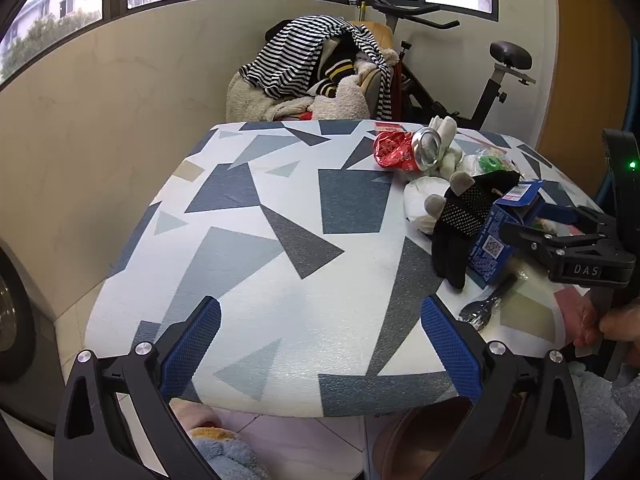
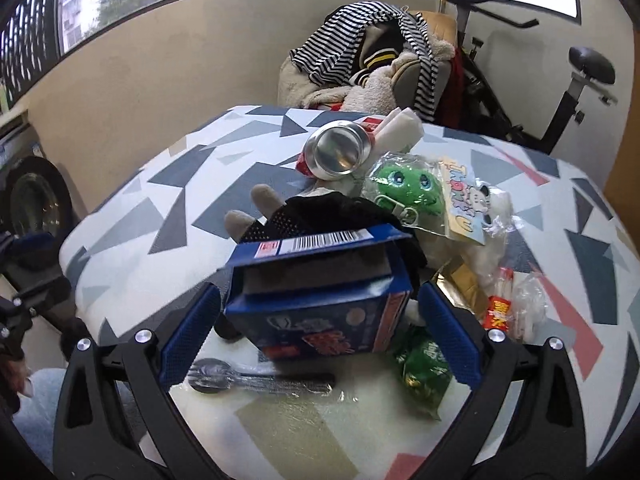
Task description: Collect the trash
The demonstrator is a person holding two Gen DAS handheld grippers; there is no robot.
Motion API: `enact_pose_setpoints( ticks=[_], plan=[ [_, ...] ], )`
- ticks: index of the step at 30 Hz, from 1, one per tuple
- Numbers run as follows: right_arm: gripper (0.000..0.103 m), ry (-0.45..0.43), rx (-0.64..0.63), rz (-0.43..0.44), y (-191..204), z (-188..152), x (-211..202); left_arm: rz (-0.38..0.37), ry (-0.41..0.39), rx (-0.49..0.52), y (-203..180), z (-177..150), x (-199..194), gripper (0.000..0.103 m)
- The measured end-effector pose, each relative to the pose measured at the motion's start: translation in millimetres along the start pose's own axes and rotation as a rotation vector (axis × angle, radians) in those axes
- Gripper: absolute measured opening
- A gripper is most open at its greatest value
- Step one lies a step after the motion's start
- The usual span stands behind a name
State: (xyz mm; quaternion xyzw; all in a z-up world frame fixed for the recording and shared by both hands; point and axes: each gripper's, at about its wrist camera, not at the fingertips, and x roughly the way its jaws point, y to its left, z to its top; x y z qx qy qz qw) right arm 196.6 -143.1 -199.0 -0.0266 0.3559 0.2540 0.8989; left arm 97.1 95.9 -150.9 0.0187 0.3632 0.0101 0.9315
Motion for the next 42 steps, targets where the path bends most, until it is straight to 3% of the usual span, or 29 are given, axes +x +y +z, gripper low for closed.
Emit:
enact_pose_setpoints(
  ticks=[7, 15, 21, 26, 34, 39, 42],
  plan=[
    [0.08, -0.052, 0.016, 0.038, -4, -7, -36, -0.069, 0.005, -0.036, -8, 3, 0, 0.097],
    [0.08, -0.093, 0.182, -0.027, -45, -32, -89, -0.122, 0.016, -0.025, -25, 11, 5, 0.092],
    [0.08, -0.142, 0.22, -0.092, -67, -41, -117, -0.182, 0.041, -0.008, -47, 16, 16, 0.08],
    [0.08, -0.191, 0.229, -0.1, -79, -41, -128, -0.268, 0.115, -0.013, -65, 14, 37, 0.057],
    [0.08, -0.318, 0.37, -0.051, -112, -32, -146, -0.295, 0.158, -0.072, -64, 16, 57, 0.052],
    [0.08, -0.341, 0.418, -0.133, -133, -22, -154, -0.301, 0.164, -0.072, -63, 17, 61, 0.051],
    [0.08, -0.327, 0.419, -0.159, -139, -25, -154, -0.309, 0.176, -0.078, -63, 17, 66, 0.044]
  ],
)
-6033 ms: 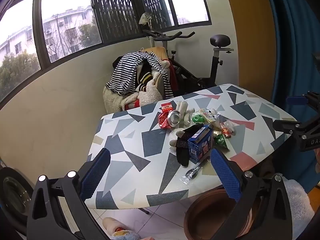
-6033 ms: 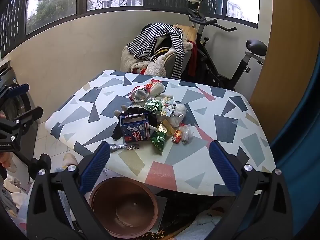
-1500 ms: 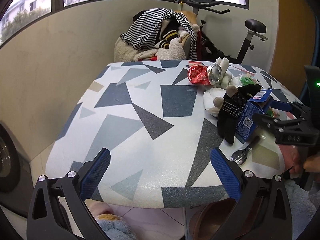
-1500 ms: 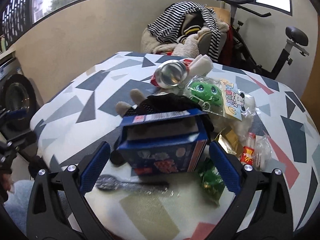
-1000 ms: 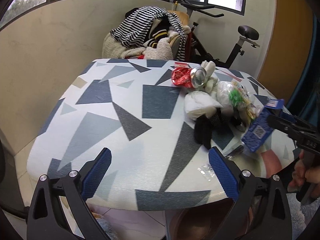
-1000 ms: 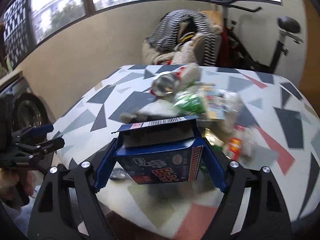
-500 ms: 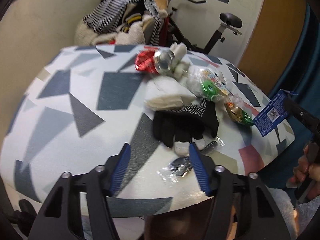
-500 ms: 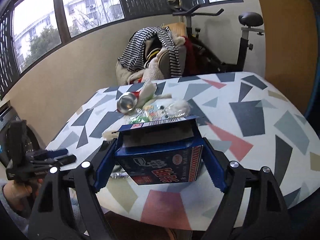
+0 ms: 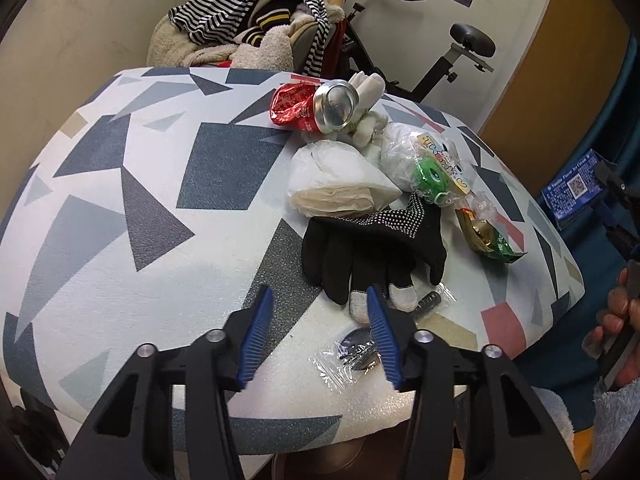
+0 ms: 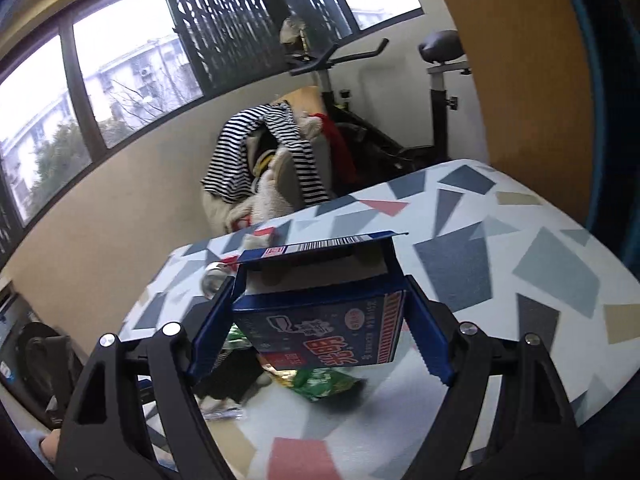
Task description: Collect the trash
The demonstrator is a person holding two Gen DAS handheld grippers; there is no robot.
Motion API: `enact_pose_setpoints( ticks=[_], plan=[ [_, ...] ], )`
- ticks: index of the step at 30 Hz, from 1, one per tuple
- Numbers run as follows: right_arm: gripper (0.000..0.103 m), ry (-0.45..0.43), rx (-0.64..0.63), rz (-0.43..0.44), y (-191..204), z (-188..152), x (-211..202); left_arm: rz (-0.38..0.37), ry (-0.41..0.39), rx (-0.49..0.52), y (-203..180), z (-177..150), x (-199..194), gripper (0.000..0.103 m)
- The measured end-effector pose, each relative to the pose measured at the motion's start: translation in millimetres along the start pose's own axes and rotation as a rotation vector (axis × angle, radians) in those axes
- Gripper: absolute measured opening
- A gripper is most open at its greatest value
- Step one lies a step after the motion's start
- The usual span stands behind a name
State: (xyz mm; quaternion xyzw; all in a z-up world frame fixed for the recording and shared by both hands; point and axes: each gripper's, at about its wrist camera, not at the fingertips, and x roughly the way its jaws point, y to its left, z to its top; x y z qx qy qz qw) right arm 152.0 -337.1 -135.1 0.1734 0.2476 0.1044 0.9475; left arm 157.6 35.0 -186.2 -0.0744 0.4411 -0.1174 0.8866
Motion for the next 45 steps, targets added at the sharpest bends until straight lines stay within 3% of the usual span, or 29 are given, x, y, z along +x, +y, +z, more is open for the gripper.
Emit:
enact_pose_setpoints(
  ticks=[2, 4, 14, 15, 17, 20, 24, 27, 34, 39, 45],
  plan=[
    [0.08, 0.016, -0.008, -0.006, -2, -5, 1, -0.005, 0.01, -0.005, 2, 0, 6, 0.033],
    [0.08, 0.03, -0.021, -0.013, -2, -10, 2, -0.011, 0.023, -0.013, 3, 0, 12, 0.03],
    [0.08, 0.068, -0.056, -0.023, -1, -27, 4, -0.013, 0.071, 0.01, -5, 1, 40, 0.026],
    [0.08, 0.069, -0.054, -0.022, -1, -27, 5, -0.005, 0.072, 0.021, -7, 2, 41, 0.024],
    [0.08, 0.07, -0.052, -0.022, -1, -27, 5, 0.016, 0.077, 0.037, -9, 3, 44, 0.003],
    [0.08, 0.075, -0.047, -0.022, -2, -28, 6, 0.006, 0.061, 0.028, -9, 6, 39, 0.002],
    [0.08, 0.076, -0.048, -0.025, -2, -25, 4, -0.065, -0.037, 0.015, -11, 24, 7, 0.002],
    [0.08, 0.072, -0.06, -0.038, -1, -21, 2, -0.146, -0.143, -0.008, -13, 57, -29, 0.002],
    [0.08, 0.056, -0.056, -0.02, 5, -12, -12, -0.231, -0.337, 0.068, -39, 116, -114, 0.002],
    [0.08, 0.069, -0.07, 0.005, 15, -8, -22, -0.252, -0.378, 0.108, -53, 117, -152, 0.002],
    [0.08, 0.085, -0.104, 0.036, 33, -13, -40, -0.264, -0.368, 0.127, -62, 93, -178, 0.002]
  ],
)
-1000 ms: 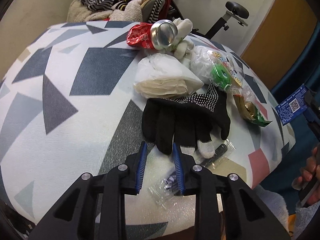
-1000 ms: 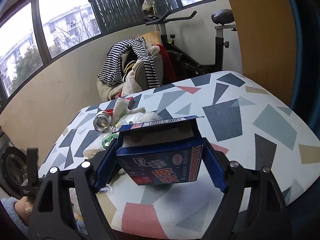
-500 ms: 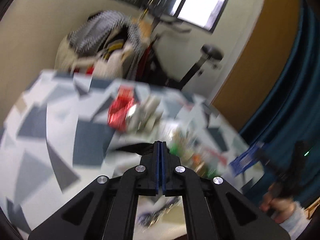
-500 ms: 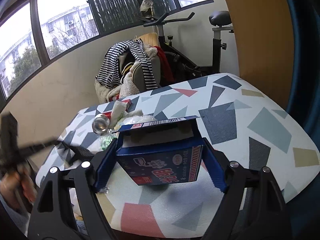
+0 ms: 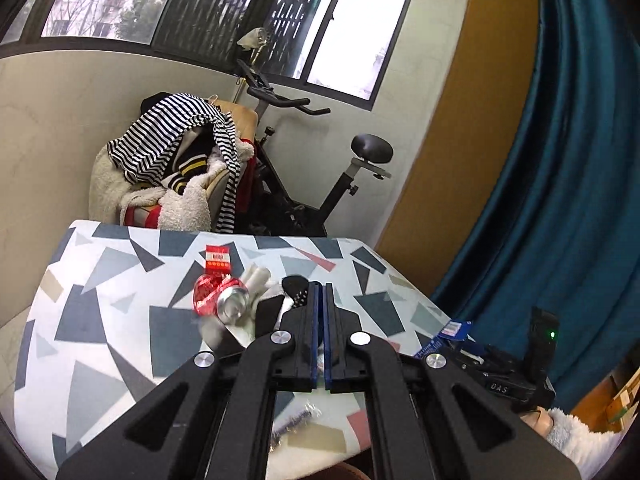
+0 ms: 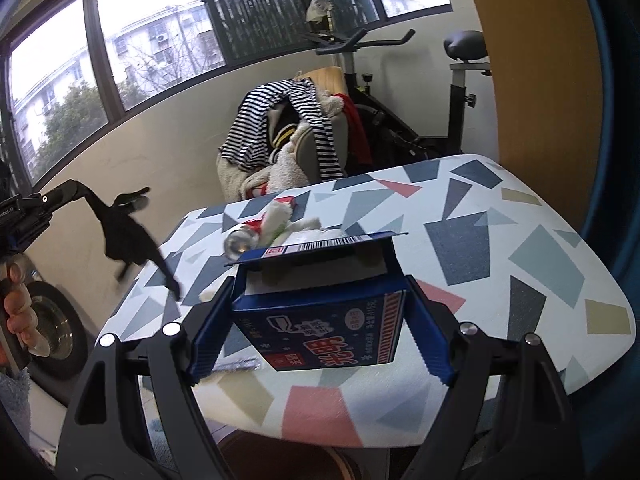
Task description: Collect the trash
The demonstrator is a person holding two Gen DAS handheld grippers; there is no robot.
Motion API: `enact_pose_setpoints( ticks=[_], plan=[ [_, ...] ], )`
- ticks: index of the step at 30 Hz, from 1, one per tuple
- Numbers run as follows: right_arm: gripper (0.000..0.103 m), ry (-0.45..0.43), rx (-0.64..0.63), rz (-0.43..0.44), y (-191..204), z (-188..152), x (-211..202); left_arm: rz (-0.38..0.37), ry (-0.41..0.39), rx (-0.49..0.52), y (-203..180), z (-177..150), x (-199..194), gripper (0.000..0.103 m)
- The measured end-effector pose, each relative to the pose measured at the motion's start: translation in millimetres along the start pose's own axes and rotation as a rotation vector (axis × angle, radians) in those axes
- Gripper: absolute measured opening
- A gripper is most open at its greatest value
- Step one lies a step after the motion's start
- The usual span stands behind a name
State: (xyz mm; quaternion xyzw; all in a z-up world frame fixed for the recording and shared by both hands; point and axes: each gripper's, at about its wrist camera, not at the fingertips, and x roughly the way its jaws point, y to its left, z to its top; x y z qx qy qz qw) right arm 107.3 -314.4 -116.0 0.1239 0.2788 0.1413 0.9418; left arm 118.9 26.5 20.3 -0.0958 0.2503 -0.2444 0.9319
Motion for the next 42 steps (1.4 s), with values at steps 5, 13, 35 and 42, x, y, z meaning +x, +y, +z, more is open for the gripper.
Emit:
enact_pose_setpoints(
  ticks=[5, 13, 35, 42],
  plan=[
    [0.08, 0.008, -0.038, 0.024, 19, -14, -19, -0.027, 0.033, 0.006, -15, -28, -23, 0.002],
    [0.08, 0.051, -0.081, 0.059, 42, -50, -37, -0.08, 0.135, 0.019, -38, -103, -45, 0.002],
    [0.08, 0.213, -0.018, 0.031, 21, -181, -11, -0.062, 0.425, 0.007, -21, -300, 11, 0.002],
    [0.08, 0.25, 0.013, 0.013, 13, -188, 4, -0.037, 0.496, -0.121, 10, -318, 36, 0.002]
  ],
)
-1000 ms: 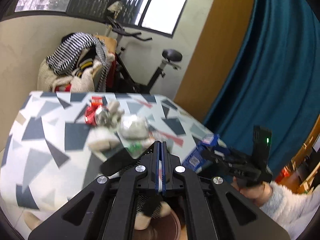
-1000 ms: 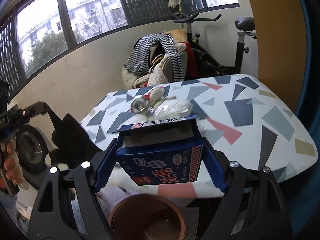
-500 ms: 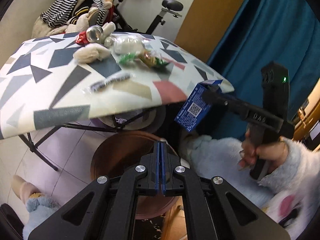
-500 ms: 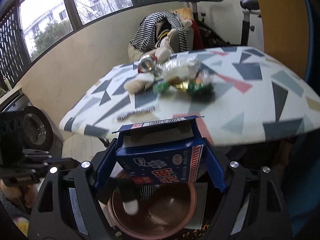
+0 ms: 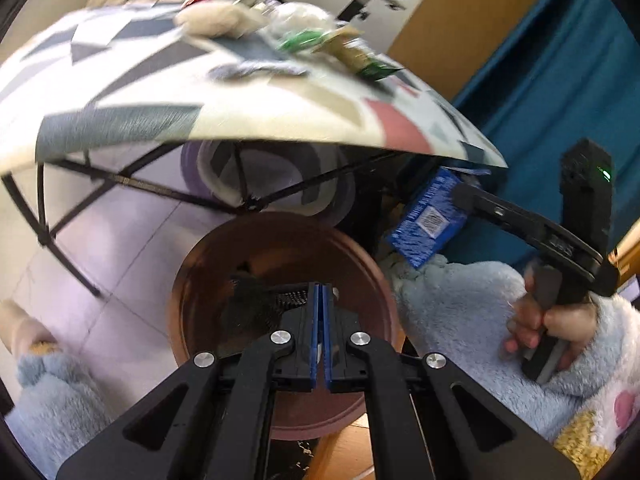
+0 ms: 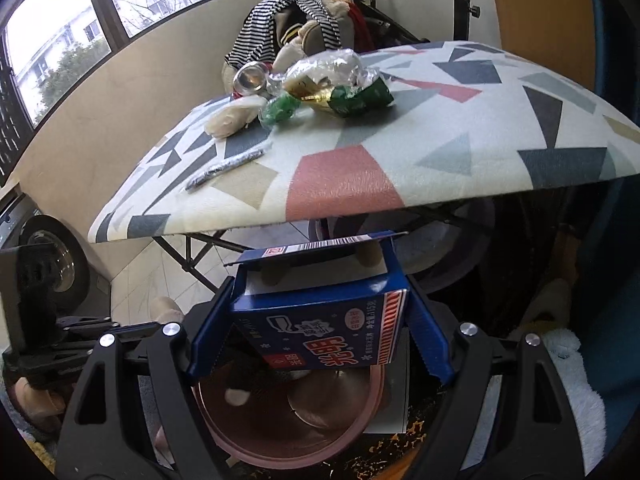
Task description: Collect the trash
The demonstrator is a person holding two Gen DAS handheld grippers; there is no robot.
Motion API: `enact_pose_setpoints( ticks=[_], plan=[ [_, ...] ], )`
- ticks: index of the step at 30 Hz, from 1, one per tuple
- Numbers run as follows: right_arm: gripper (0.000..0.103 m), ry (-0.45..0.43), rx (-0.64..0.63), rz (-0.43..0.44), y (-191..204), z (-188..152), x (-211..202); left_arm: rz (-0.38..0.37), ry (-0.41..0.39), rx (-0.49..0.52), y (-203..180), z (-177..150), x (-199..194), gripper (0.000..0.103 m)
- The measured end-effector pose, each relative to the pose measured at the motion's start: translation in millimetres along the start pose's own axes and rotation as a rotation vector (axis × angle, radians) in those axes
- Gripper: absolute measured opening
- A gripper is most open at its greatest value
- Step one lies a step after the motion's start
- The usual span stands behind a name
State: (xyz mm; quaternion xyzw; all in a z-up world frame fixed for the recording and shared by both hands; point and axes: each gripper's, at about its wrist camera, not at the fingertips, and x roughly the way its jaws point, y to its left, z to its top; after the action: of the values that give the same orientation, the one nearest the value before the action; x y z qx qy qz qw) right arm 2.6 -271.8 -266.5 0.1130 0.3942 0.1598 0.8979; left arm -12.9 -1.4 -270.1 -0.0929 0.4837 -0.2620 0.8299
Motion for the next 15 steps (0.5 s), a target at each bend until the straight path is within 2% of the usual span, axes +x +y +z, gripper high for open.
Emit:
enact_pose_setpoints(
  ticks=[7, 9, 11, 13, 15],
  plan=[
    [0.08, 0.037, 0.009, 0.002, -3, -3, 7, -0.021, 0.026, 0.035, -8, 0, 8, 0.004],
    [0.08, 0.041, 0.018, 0.003, -4, -3, 9, -0.021, 0.04, 0.045, -11, 0, 11, 0.015],
    [0.08, 0.044, 0.024, 0.004, -5, -3, 10, -0.007, 0.032, 0.046, -11, 0, 9, 0.061],
    [0.08, 0.053, 0.021, 0.006, -4, -4, 12, 0.011, -0.005, 0.042, -10, 1, 1, 0.067],
    [0.08, 0.067, 0.015, 0.008, -3, -5, 15, 0.041, -0.048, 0.026, -7, 3, -7, 0.078]
  ],
)
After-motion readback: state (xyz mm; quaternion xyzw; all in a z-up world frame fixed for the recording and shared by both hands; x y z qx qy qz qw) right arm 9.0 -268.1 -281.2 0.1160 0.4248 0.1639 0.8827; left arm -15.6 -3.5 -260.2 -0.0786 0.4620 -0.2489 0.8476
